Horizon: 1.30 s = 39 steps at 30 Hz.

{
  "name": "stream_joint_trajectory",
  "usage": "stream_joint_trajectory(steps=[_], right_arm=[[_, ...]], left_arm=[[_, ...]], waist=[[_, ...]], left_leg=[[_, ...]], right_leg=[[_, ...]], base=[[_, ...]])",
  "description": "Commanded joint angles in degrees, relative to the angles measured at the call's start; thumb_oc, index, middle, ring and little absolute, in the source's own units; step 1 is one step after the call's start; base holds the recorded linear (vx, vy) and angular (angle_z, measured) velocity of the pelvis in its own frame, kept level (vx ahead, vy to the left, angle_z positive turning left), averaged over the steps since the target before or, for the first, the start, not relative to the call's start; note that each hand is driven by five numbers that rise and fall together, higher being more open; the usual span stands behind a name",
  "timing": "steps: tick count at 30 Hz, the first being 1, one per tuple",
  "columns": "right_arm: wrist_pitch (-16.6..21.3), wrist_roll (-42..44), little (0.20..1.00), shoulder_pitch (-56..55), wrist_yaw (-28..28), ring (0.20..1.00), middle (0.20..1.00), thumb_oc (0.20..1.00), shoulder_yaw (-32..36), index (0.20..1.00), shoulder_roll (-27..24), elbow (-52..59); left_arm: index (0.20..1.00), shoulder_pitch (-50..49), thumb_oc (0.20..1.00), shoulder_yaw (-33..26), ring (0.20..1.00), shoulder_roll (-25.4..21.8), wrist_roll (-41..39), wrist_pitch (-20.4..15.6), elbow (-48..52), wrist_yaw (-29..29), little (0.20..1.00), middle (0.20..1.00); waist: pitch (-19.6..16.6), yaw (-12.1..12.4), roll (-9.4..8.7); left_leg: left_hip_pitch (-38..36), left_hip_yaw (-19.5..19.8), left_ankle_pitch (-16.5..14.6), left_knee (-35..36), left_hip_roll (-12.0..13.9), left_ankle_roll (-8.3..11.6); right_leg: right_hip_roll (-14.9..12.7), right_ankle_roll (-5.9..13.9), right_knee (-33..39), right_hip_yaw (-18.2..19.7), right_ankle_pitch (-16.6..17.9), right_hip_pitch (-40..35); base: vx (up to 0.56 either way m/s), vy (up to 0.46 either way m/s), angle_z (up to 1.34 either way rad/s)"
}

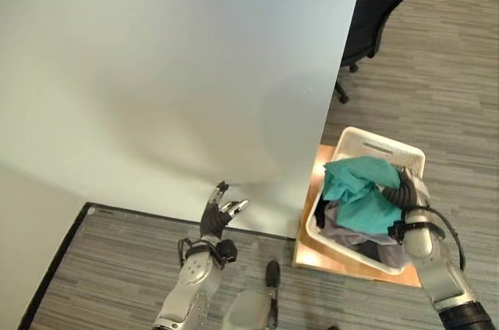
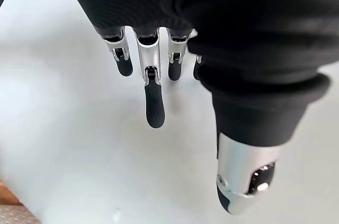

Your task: Pick up bed clothes into laundry basket.

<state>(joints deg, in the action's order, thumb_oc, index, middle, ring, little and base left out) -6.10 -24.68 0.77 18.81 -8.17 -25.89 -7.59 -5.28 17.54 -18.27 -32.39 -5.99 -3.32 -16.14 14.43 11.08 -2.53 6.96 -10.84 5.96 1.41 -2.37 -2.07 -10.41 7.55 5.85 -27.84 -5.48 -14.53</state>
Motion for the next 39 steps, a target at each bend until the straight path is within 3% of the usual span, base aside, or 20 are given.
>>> stream_joint_trajectory(steps=[1, 7, 14, 15, 16, 22, 24, 31, 39], right_arm=[[0.42, 1.28, 0.200, 4.52, 4.25, 0.200, 0.200, 0.200, -0.31, 0.200, -3.12, -4.07], [-0.76, 5.94, 0.200, 10.99, 7.25, 0.200, 0.200, 0.200, -2.88, 0.200, -3.23, -20.80], [-0.13, 16.57, 0.200, 24.60, 7.44, 0.200, 0.200, 0.200, -5.65, 0.200, -8.05, -53.44], [0.06, 16.90, 0.507, 25.19, 6.80, 0.507, 0.507, 0.507, -5.77, 0.507, -8.88, -55.73], [0.01, 16.88, 1.000, 25.84, 6.44, 1.000, 1.000, 1.000, -5.86, 1.000, -10.25, -56.54], [0.96, 16.17, 1.000, 24.94, 6.91, 1.000, 1.000, 1.000, -4.55, 1.000, -13.60, -47.94], [1.35, 13.03, 1.000, 22.10, 7.86, 1.000, 1.000, 1.000, -3.11, 1.000, -13.98, -34.48], [3.61, 5.85, 1.000, 13.32, 8.38, 1.000, 1.000, 1.000, 1.98, 1.000, -11.11, -11.95], [4.76, 3.47, 1.000, 8.69, 6.57, 1.000, 1.000, 1.000, 2.16, 1.000, -7.65, -3.57]], left_arm=[[1.000, 8.40, 1.000, 5.19, 1.000, 3.43, 4.40, -3.63, -2.39, 1.52, 1.000, 1.000], [1.000, 9.81, 1.000, 6.47, 1.000, 3.36, 2.76, -3.96, -3.24, 1.65, 1.000, 1.000], [1.000, 8.98, 1.000, 8.64, 1.000, 1.83, 1.61, -4.12, -3.45, 4.09, 1.000, 1.000], [1.000, 8.55, 1.000, 8.50, 1.000, 1.81, 1.67, -4.31, -3.68, 4.33, 1.000, 1.000], [1.000, 8.26, 1.000, 8.30, 1.000, 1.81, 1.56, -4.25, -3.77, 4.64, 1.000, 1.000], [1.000, 7.85, 1.000, 5.88, 1.000, 2.53, 2.29, -4.89, -6.26, 3.69, 1.000, 1.000], [1.000, 7.41, 1.000, 3.98, 1.000, 3.20, 3.15, -4.60, -7.81, 2.63, 1.000, 1.000], [1.000, 6.35, 1.000, 1.68, 1.000, 3.09, 5.81, -4.27, -6.37, 1.99, 1.000, 1.000], [1.000, 6.39, 1.000, 2.41, 1.000, 3.03, 7.24, -4.16, -5.08, 1.63, 1.000, 1.000]], waist=[[-2.07, -1.01, 1.53], [1.19, 0.32, 1.08], [6.16, 3.90, 1.41], [6.19, 4.19, 1.64], [6.24, 4.48, 1.74], [5.59, 4.09, 2.00], [4.55, 2.71, 1.98], [1.71, 0.39, 2.17], [-0.22, -1.06, 2.22]], left_leg=[[-5.25, -1.05, -0.90, 3.12, 7.53, 6.87], [-1.15, -0.25, 0.46, 2.94, 8.19, 7.15], [5.23, 1.36, 3.02, 3.13, 9.13, 8.46], [5.54, 1.34, 3.11, 3.23, 9.14, 8.54], [5.73, 1.22, 3.15, 3.30, 9.17, 8.62], [5.05, 0.23, 2.68, 3.54, 8.70, 8.49], [3.25, -0.58, 1.64, 3.58, 8.25, 8.01], [-1.36, -1.61, -0.29, 3.58, 7.36, 7.24], [-4.16, -2.14, -1.16, 3.59, 7.21, 6.70]], right_leg=[[1.27, 1.16, -2.71, 0.30, -1.60, -0.67], [1.93, 0.84, -2.65, 0.55, -0.94, 2.80], [3.24, 0.37, -1.59, -0.36, 0.41, 7.83], [3.26, 0.42, -1.25, -0.43, 0.47, 7.90], [3.14, 0.57, -1.09, -0.61, 0.55, 8.04], [2.39, 1.06, -0.88, -0.05, 0.74, 7.68], [1.81, 1.26, -0.91, 0.38, 0.81, 6.72], [1.08, 1.43, -1.11, 0.84, -0.15, 3.18], [0.76, 1.73, -1.19, 1.11, -0.43, 1.24]], base=[[-0.05, -0.019, -0.04], [-0.11, -0.040, 0.02], [-0.09, -0.047, 0.04], [0.00, 0.015, 0.09], [0.00, 0.028, 0.15], [0.01, 0.039, 0.03], [0.07, 0.082, -0.13], [0.07, 0.041, -0.12], [0.01, 0.005, -0.04]])
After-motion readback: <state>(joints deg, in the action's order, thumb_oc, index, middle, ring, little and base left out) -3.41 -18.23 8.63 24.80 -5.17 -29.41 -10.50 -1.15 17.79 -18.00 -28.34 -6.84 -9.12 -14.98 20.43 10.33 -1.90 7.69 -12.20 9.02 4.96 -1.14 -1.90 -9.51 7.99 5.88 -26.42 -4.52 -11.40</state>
